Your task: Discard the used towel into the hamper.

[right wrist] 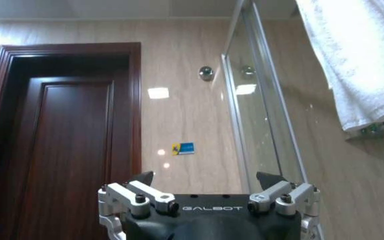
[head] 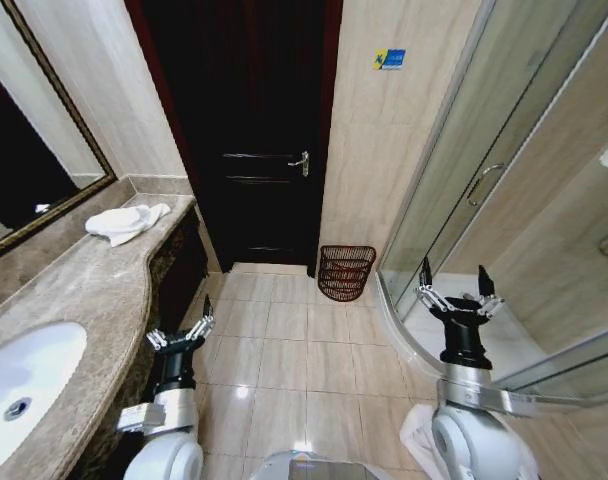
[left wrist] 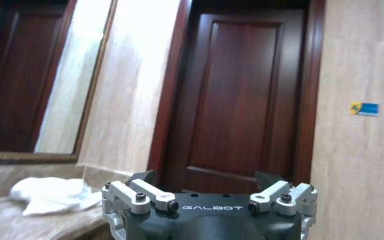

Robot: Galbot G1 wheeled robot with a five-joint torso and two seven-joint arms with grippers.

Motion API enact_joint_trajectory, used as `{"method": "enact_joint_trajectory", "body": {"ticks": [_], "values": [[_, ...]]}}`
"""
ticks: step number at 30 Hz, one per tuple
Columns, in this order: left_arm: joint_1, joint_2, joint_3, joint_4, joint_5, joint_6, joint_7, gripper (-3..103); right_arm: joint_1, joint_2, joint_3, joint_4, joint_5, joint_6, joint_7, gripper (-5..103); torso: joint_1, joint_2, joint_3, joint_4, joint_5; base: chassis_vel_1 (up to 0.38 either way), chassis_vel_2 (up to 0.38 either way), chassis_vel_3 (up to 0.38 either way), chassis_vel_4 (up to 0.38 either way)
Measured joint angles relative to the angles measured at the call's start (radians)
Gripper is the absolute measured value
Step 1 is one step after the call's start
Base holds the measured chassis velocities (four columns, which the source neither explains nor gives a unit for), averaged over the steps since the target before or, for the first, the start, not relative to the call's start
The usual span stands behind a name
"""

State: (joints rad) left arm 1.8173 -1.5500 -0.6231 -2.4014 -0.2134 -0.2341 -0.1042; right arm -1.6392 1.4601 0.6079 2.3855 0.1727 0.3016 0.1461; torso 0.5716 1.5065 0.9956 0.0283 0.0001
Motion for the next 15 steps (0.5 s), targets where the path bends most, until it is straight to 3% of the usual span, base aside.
{"method": "enact_joint_trajectory", "body": {"ticks": [7,15], "values": [[-0.027,0.036,0.033,0.028,0.067,-0.026,0.011,97,-0.019,-0.026,0.016,0.002,0.005,-0.007,0.019,100,0.000,0.000,0.000,0.0001,-0.0001,0.000,0.000,0.000,0.000],[-0.055,0.098,0.033,0.072,0.065,-0.026,0.027,97,-0.057,-0.046,0.011,0.001,0.014,-0.017,0.023,100,0.000,0.000,0.000,0.0000,-0.0001,0.000,0.000,0.000,0.000]]}}
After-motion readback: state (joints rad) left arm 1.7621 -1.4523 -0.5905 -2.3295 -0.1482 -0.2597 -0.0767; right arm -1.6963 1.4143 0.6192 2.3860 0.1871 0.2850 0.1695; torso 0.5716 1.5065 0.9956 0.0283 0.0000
